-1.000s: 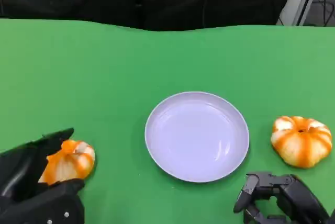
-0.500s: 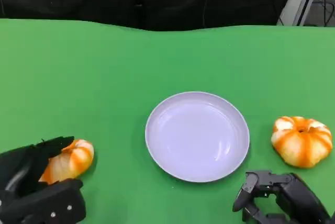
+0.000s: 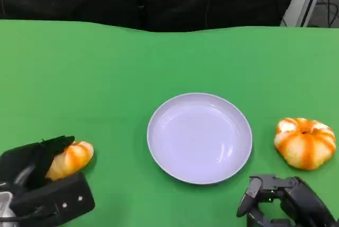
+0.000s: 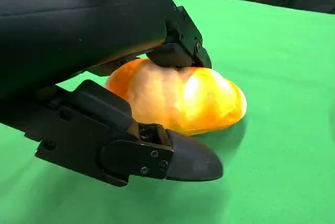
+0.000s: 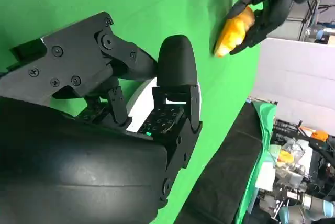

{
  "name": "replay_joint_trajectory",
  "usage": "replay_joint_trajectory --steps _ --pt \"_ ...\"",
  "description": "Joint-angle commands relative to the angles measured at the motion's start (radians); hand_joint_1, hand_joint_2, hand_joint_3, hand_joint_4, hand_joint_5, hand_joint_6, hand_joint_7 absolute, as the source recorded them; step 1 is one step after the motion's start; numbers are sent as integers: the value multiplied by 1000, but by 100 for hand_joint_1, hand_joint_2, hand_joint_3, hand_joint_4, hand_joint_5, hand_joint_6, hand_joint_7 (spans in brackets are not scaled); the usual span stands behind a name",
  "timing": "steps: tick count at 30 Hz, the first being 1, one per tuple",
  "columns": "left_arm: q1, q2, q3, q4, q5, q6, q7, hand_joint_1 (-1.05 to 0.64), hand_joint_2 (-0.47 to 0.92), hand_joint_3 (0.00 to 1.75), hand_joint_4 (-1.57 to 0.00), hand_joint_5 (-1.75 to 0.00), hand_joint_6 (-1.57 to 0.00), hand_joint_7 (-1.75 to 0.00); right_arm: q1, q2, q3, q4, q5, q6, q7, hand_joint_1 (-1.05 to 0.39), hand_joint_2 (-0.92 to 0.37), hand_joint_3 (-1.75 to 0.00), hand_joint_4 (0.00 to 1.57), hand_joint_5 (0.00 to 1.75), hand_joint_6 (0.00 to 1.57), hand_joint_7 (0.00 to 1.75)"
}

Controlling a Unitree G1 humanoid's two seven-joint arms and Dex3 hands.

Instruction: Grasp the bread from the table and place it into the plate.

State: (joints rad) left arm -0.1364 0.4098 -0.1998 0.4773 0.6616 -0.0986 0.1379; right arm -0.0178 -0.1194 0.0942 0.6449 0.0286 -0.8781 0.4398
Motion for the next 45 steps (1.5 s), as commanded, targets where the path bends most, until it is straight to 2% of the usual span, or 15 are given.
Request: replay_joint_trajectory --steps 1,3,4,7,14,20,21,22,23,25,27,29,31,40,45 --pt "11 6 -26 44 -8 23 -16 -58 84 4 -63 0 -59 0 9 -11 -8 -2 24 4 5 -14 -63 -91 81 147 84 117" --pt "13 9 -27 46 -18 16 -19 -57 84 3 -63 0 -59 0 9 -10 -7 -3 23 4 3 -14 -64 -91 81 147 84 116" --pt "15 11 -26 46 -25 11 -22 -34 81 3 -65 -1 -61 -1 10 -9 -7 -3 22 4 1 -14 -64 -91 81 147 84 116" --pt "16 16 -30 46 -37 6 -24 -19 79 3 -66 -1 -62 -1 10 -9 -7 -3 21 3 0 -15 -64 -91 81 147 84 116" --pt "18 19 -34 42 -50 14 -17 -8 79 1 -82 -5 -71 -3 13 -8 -5 -11 20 11 -1 -14 -63 -92 81 147 84 116" --pt "19 19 -37 37 -50 25 -15 -7 80 0 -86 -3 -73 -2 13 -8 -5 -12 19 11 -2 -14 -62 -93 81 147 84 116" --pt "19 3 -31 41 -37 27 47 -7 80 0 -86 -3 -73 -1 13 -9 -5 -12 16 8 -4 -14 -62 -93 81 147 84 117" --pt "20 -9 -27 45 -28 28 96 -7 81 1 -77 -63 -71 -59 13 -9 -5 -12 13 7 -6 -14 -62 -94 81 147 84 117" --pt "21 -20 -23 49 -26 23 140 -5 82 1 -57 -128 -61 -113 13 -8 -5 -11 12 4 -7 -15 -62 -94 81 148 84 117" --pt "20 -26 -23 56 -30 14 180 -4 84 1 -49 -165 -50 -157 12 -7 -5 -9 12 0 -8 -15 -62 -94 81 148 84 117" --pt "20 -34 -23 61 -35 4 219 -4 84 1 -48 -172 -47 -167 11 -8 -4 -9 8 1 -10 -15 -62 -94 81 148 84 117" --pt "21 -43 -21 65 -39 -8 258 -7 85 1 -61 -174 -50 -173 11 -9 -4 -10 4 1 -12 -15 -62 -94 81 147 84 117" --pt "19 -44 -24 71 -42 -12 272 -8 85 1 -64 -174 -50 -174 11 -9 -3 -10 3 1 -13 -15 -62 -94 82 147 84 117" --pt "26 -32 -41 79 -21 -121 375 -10 82 0 -65 -175 -51 -175 16 -5 -2 -17 4 13 -16 -15 -62 -94 82 148 84 117" --pt "59 -10 -38 -17 13 -162 416 -10 83 0 -59 -175 -55 -164 13 2 0 -16 5 9 -17 -14 -62 -94 81 148 84 117"
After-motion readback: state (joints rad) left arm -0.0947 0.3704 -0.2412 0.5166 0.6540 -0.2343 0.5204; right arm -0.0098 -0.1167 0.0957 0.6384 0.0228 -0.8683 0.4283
